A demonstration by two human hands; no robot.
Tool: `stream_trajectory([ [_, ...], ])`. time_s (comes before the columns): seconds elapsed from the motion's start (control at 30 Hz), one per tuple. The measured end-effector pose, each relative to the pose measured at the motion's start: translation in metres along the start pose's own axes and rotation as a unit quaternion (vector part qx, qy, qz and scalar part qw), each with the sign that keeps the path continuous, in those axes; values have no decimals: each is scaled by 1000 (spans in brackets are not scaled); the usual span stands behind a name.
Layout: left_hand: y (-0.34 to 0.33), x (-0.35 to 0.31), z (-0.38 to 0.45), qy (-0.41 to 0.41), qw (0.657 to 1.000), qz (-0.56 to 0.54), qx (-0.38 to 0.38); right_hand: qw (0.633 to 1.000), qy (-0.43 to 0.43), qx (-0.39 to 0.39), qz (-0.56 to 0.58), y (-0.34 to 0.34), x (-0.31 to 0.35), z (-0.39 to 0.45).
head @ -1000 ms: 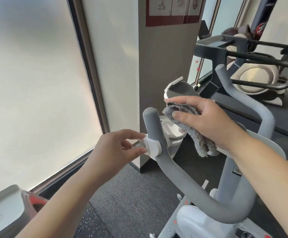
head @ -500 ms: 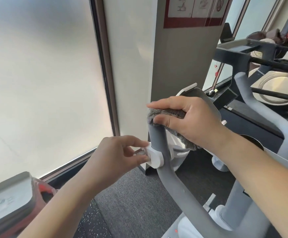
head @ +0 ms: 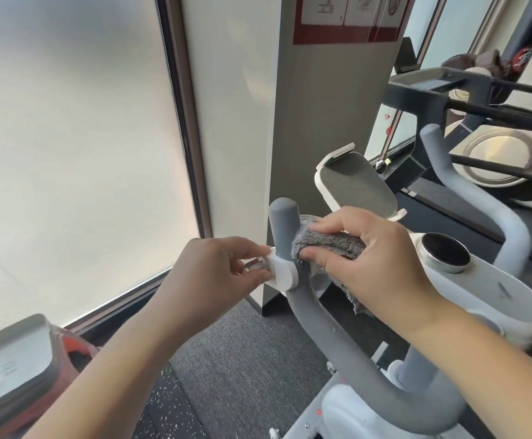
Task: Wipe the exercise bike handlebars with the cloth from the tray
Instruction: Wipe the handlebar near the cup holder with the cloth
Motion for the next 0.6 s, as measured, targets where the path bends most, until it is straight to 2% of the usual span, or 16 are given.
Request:
stream_trajectory([
  [0.07,0,-2,0,-4,1000,12,-1,999,-22,-22,14,6,2,4],
  [0.17,1,-6,-1,-13,1000,27,-1,997,-5,-80,-3,12,19,17],
  [0.3,1,-8,-1,-17,999,29,1,993,4,-70,-91,-7,29,14],
  [0.6,1,-7,-1,-23,999,30,11,981,-25,-68,-182,-12,34,-15],
])
Point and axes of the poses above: each hand's wrist, its own z-axis towards the middle knuckle, its own y-axis out of the back of the hand, x = y × z, the point moved 9 cm from there along z, towards the middle knuckle, and after that the axes turned 2 degrees about y, right-handed, at the moved point
